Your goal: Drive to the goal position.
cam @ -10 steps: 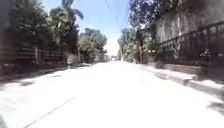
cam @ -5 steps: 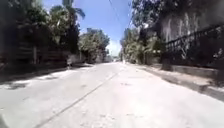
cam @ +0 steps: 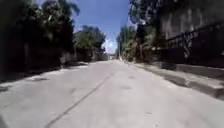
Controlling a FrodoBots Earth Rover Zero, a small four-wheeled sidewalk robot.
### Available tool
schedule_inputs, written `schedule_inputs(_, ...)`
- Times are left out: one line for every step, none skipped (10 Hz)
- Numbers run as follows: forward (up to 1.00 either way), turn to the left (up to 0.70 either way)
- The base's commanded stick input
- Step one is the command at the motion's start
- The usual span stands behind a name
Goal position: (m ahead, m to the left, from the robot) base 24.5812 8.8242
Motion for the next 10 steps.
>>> schedule_inputs(0.85,0.00)
schedule_inputs(0.85,0.00)
schedule_inputs(0.85,0.00)
schedule_inputs(0.85,0.00)
schedule_inputs(0.85,0.00)
schedule_inputs(0.85,0.00)
schedule_inputs(0.85,0.00)
schedule_inputs(0.85,0.00)
schedule_inputs(0.85,0.00)
schedule_inputs(0.85,0.00)
